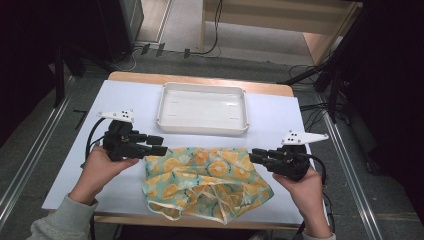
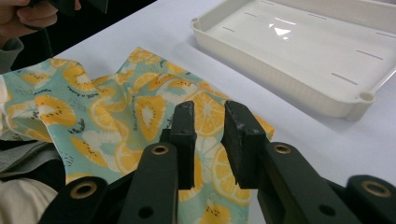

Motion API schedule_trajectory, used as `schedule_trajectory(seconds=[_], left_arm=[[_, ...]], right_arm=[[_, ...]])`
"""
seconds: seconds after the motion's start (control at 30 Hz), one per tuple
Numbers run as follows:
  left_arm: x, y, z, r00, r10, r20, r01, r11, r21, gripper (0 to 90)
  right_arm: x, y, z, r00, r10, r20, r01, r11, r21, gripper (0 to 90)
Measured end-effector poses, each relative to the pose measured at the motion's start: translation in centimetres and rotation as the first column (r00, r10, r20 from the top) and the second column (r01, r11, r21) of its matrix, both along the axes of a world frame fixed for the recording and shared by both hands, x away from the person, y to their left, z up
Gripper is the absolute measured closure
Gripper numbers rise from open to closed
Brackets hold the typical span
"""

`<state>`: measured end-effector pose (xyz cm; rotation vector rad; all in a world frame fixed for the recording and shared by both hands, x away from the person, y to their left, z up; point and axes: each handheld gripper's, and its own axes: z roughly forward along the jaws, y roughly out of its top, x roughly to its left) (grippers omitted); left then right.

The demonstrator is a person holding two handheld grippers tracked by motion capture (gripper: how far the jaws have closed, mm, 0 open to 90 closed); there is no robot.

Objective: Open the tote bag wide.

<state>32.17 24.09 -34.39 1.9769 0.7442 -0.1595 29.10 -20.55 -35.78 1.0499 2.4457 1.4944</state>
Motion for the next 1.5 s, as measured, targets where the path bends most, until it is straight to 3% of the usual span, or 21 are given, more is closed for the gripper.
schedule_trajectory(seconds=[0.3,0.6,0.83,0.97,1.13,1.23,1.3,1.37,1.5], left_arm=[[-0.3,-0.3,0.0,1.0,-0.007,-0.001,0.007,0.9999,0.009,48.6],[-1.0,-1.0,0.2,0.9988,-0.048,-0.005,0.049,0.9987,0.016,48.3],[-1.4,-1.2,0.4,0.9983,-0.058,0.0,0.058,0.9981,0.023,48.1],[-1.4,-1.3,0.4,0.9982,-0.06,0.001,0.06,0.9981,0.017,47.9],[-1.4,-1.3,0.4,0.9979,-0.064,0.007,0.064,0.9978,0.02,47.9],[-1.5,-1.3,0.4,0.9981,-0.061,0.01,0.061,0.998,0.013,47.9],[-1.5,-1.3,0.4,0.9981,-0.061,0.01,0.061,0.998,0.012,48.0],[-1.5,-1.3,0.5,0.998,-0.061,0.011,0.061,0.998,0.015,48.0],[-1.6,-1.5,0.5,0.9975,-0.069,0.014,0.069,0.9975,0.018,48.1]], right_arm=[[-0.8,0.9,0.4,0.9994,0.034,-0.003,-0.034,0.999,-0.014,71.4],[-2.7,2.4,0.6,0.9959,0.09,-0.008,-0.09,0.996,-0.02,64.0],[-4.2,3.0,1.1,0.9912,0.132,-0.016,-0.132,0.991,-0.017,61.5],[-5.0,3.2,1.1,0.988,0.152,-0.031,-0.152,0.988,0.002,55.1],[-5.8,4.7,0.2,0.9791,0.201,-0.033,-0.202,0.978,-0.042,49.3],[-5.7,5.5,-0.5,0.977,0.212,-0.023,-0.213,0.973,-0.085,62.1],[-5.5,6.1,-0.9,0.9781,0.208,-0.007,-0.207,0.97,-0.124,78.5],[-5.1,6.4,-1.0,0.9802,0.198,-0.003,-0.197,0.972,-0.131,89.4],[-3.8,6.7,-0.8,0.9817,0.19,-0.002,-0.189,0.976,-0.11,90.0]])
